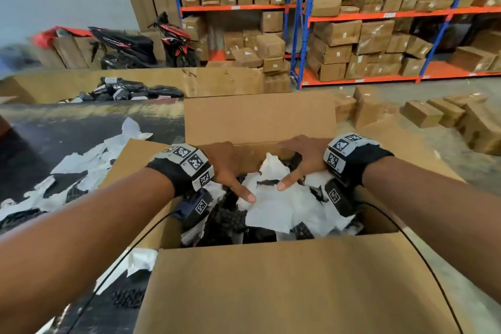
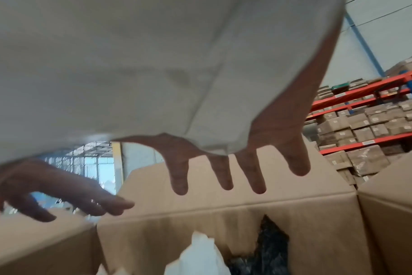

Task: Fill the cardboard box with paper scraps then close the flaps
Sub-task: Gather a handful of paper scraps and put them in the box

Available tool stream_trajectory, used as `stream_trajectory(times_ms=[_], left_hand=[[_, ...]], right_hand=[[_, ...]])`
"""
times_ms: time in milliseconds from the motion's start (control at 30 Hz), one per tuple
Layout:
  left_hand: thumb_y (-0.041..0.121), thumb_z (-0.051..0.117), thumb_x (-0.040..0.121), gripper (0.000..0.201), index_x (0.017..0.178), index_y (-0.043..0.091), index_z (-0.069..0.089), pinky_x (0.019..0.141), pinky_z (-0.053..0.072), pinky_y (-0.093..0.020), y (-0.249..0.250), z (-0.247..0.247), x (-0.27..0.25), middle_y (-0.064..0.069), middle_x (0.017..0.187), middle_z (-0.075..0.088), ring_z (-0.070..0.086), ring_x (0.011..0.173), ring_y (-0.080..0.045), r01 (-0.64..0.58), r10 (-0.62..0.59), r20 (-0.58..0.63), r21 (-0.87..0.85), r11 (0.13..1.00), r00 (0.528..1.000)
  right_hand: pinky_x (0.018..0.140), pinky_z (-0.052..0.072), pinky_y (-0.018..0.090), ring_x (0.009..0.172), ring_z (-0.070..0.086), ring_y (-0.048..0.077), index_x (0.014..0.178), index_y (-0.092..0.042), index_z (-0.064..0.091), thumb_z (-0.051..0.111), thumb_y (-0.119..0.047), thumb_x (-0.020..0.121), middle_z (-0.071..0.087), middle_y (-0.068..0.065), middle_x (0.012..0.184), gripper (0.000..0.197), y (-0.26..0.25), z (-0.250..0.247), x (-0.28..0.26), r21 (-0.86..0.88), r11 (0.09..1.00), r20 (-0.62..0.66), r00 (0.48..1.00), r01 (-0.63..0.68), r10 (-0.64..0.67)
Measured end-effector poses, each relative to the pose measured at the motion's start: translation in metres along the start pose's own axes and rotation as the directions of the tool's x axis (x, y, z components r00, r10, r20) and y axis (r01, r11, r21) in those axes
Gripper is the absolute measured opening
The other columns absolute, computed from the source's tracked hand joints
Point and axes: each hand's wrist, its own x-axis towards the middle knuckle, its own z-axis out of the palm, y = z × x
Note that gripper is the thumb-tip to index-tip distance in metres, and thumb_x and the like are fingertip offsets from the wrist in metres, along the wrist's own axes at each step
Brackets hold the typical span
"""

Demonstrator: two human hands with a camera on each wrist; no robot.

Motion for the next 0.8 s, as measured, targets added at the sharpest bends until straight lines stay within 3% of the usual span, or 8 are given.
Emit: stream_trajectory(times_ms=[133,233,333,433,500,600,700,800], left_hand=[[0.054,0.088,0.068,0.122,0.161,0.033,0.011,0.118,0.015,-0.029,-0.014,0.024,0.031,0.016,0.161,0.020,0.022,0.150,-0.016,0.007,-0.005,0.061,-0.031,0.999,0.998],[0.073,0.090,0.044,0.150,0.156,0.047,-0.006,0.123,0.019,-0.053,-0.038,0.059,0.072,0.005,0.169,0.009,0.015,0.154,-0.028,0.132,-0.134,0.231,0.023,0.991,0.964],[0.087,0.081,0.028,0.162,0.154,0.048,-0.012,0.121,0.021,-0.058,-0.052,0.113,0.107,-0.005,0.169,0.008,0.016,0.152,-0.037,0.195,-0.224,0.195,0.159,0.968,0.955],[0.064,0.077,0.073,0.121,0.161,0.032,0.001,0.121,0.019,-0.061,-0.056,0.164,0.128,-0.012,0.169,-0.001,0.011,0.152,-0.043,0.292,-0.319,0.131,0.193,0.937,0.938],[0.041,0.074,0.084,0.095,0.160,0.019,0.022,0.120,0.020,-0.064,-0.066,0.184,0.145,-0.017,0.167,-0.003,0.012,0.152,-0.046,0.348,-0.363,0.143,0.123,0.929,0.921],[0.068,0.076,0.072,0.113,0.159,0.019,0.023,0.119,0.030,-0.047,-0.067,0.158,0.133,-0.011,0.164,0.023,0.034,0.146,-0.033,0.285,-0.300,0.154,0.114,0.952,0.941],[0.058,0.085,0.069,0.095,0.143,0.008,0.050,0.097,0.042,-0.025,-0.065,0.110,0.118,-0.013,0.138,0.057,0.066,0.099,0.000,0.216,-0.217,0.238,0.031,0.976,0.947],[0.060,0.092,0.056,0.094,0.137,0.027,0.057,0.108,0.044,-0.032,-0.070,0.086,0.115,0.007,0.130,0.065,0.062,0.116,-0.014,0.110,-0.110,0.239,0.014,0.994,0.965]], right_hand=[[0.117,0.024,0.057,0.151,0.017,0.030,0.156,-0.045,0.000,0.079,-0.084,0.042,0.009,-0.004,0.166,0.144,0.007,0.013,0.020,-0.206,0.978,0.096,0.995,0.022,-0.002],[0.120,0.015,0.057,0.152,-0.001,0.036,0.158,-0.033,-0.011,0.087,-0.059,0.064,-0.011,0.005,0.166,0.138,0.004,0.034,0.035,-0.291,0.955,0.212,0.977,0.049,0.015],[0.120,0.011,0.055,0.150,-0.002,0.044,0.158,-0.038,-0.007,0.085,-0.039,0.078,-0.020,0.016,0.164,0.121,0.014,0.081,0.061,-0.201,0.978,0.231,0.968,-0.053,0.100],[0.118,0.010,0.059,0.148,-0.006,0.050,0.151,-0.047,-0.020,0.091,-0.043,0.067,-0.033,0.013,0.159,0.139,0.030,0.118,0.084,-0.208,0.977,0.251,0.963,-0.047,0.100],[0.118,0.012,0.060,0.148,-0.007,0.050,0.151,-0.046,-0.023,0.091,-0.045,0.064,-0.033,0.014,0.159,0.143,0.034,0.122,0.088,-0.237,0.971,0.256,0.963,-0.017,0.079],[0.120,0.011,0.060,0.150,-0.005,0.045,0.153,-0.046,-0.016,0.092,-0.053,0.059,-0.024,0.013,0.163,0.143,0.033,0.103,0.079,-0.228,0.973,0.243,0.969,0.023,0.034],[0.121,0.007,0.058,0.152,-0.008,0.035,0.156,-0.036,-0.014,0.087,-0.055,0.066,-0.016,0.005,0.165,0.136,0.034,0.067,0.068,-0.255,0.966,0.307,0.951,0.047,0.035],[0.122,0.010,0.047,0.154,0.001,0.027,0.158,-0.030,-0.007,0.087,-0.052,0.067,-0.002,0.001,0.167,0.133,0.042,0.051,0.063,-0.218,0.975,0.291,0.957,0.045,0.021]])
